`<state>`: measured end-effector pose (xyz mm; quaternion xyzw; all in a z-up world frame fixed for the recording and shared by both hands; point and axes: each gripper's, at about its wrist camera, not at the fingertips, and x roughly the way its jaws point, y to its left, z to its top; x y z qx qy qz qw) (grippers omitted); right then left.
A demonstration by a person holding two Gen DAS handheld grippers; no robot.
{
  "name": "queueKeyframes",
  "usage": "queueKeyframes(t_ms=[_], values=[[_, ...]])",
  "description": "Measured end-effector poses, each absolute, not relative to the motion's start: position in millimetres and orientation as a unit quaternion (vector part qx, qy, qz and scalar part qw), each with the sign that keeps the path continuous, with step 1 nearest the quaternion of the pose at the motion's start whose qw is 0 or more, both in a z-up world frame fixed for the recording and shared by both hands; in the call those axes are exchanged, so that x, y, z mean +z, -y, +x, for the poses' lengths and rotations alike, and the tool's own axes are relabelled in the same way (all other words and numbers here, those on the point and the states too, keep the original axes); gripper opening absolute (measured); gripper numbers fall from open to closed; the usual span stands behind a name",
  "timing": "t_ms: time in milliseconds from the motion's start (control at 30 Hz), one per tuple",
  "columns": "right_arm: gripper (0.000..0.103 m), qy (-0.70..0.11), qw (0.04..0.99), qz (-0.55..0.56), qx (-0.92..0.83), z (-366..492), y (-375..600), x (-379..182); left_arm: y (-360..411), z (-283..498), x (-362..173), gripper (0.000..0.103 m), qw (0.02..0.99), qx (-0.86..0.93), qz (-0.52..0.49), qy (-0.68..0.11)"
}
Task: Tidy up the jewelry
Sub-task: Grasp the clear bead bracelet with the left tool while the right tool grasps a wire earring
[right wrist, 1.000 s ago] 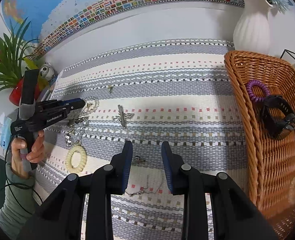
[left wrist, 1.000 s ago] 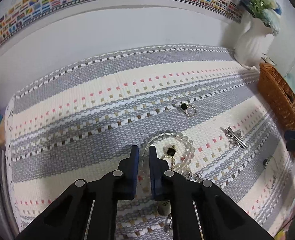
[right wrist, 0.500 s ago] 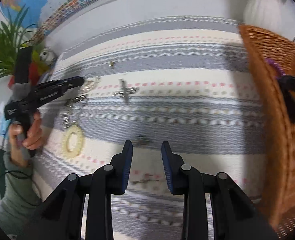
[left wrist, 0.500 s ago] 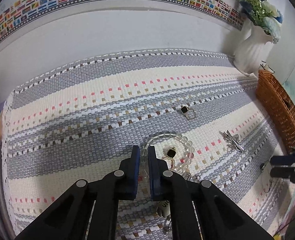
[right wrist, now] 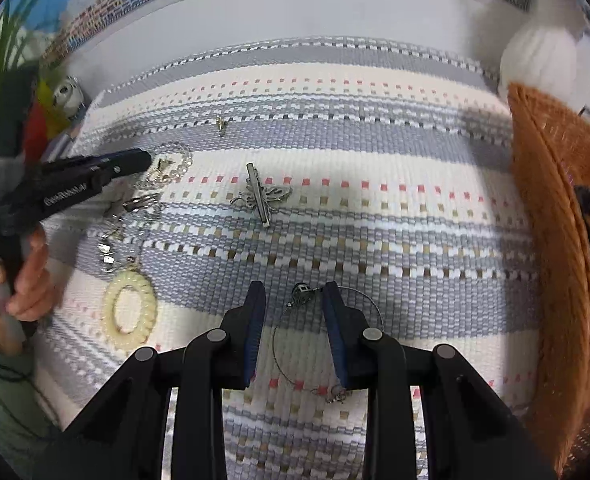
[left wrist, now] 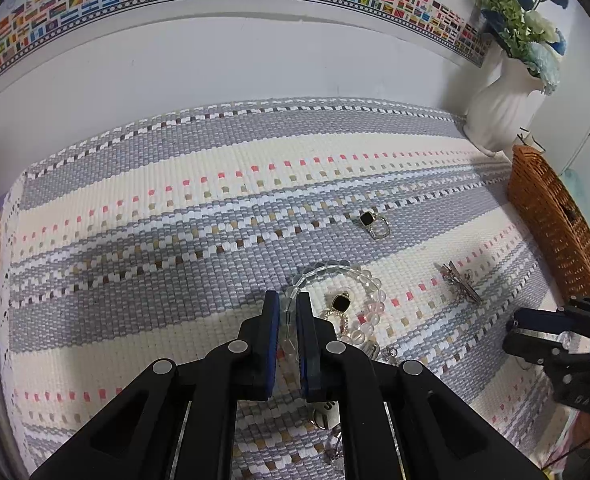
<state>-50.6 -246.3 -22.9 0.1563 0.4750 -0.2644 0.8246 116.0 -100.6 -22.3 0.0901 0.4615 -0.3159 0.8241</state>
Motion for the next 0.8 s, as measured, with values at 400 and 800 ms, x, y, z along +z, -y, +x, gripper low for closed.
queueKeyframes(t_ms=[400, 800], values=[[0.011, -0.459, 0.833, 0.086, -0.296, -51, 218, -28, 91, 113, -19, 0.008, 0.822, -0.324, 0.057, -0.466], [0.007, -0.417, 0.859, 0.121, -0.271, -72, 216, -6, 79, 112, -3, 0.008, 0.825, -0.346, 0.020, -0.447]])
